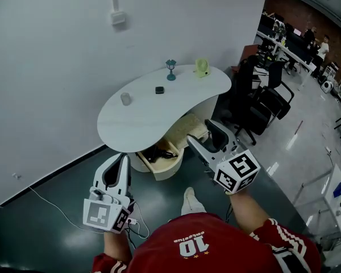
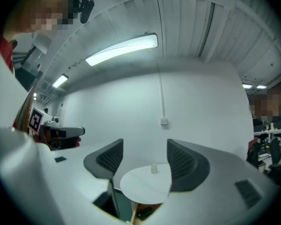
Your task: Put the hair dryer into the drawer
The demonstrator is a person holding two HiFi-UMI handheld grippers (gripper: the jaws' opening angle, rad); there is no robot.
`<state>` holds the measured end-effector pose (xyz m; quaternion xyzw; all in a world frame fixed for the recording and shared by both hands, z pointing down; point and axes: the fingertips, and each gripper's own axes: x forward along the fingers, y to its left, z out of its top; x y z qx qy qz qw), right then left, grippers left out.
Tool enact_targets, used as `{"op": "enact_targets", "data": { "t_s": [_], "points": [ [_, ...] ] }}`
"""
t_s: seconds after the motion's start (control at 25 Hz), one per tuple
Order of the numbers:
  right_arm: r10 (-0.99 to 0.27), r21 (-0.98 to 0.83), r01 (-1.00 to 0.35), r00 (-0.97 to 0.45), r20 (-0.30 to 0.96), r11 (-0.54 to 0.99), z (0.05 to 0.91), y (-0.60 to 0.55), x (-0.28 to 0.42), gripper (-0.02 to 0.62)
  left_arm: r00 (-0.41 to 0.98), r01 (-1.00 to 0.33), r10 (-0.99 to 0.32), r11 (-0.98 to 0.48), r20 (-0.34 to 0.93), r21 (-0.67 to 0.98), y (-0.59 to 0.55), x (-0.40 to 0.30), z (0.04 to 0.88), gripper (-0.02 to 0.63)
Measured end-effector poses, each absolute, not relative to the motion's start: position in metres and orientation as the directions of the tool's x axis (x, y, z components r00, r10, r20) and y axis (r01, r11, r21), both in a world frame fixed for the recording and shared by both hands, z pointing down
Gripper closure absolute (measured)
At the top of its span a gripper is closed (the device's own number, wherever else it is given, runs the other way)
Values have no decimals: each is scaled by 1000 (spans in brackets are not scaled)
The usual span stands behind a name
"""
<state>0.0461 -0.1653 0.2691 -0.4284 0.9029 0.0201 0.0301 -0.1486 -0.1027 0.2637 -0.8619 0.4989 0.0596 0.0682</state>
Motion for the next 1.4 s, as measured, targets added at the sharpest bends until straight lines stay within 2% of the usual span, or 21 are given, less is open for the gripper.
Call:
{"op": "enact_targets", "data": {
  "t_s": [0.36, 0.72, 0.96, 1.4],
  "points": [
    [-828, 5, -831, -554, -81, 556, 254, -176, 66, 346, 517, -856, -828, -505, -216, -114, -114, -149, 233, 603],
    [-826, 47, -832, -555, -102, 553, 242, -165, 64, 458, 514, -858, -827, -495, -228, -139, -113, -151, 230, 603],
    [-835, 49, -847, -529, -153, 529, 237, -158, 62, 554, 495, -869, -846, -488, -200, -84, -120, -156, 250, 603],
    [-842, 27, -852, -522, -134, 523, 245, -149, 62, 587, 482, -874, -856, -486, -186, -26, -110, -156, 263, 603]
  ]
}}
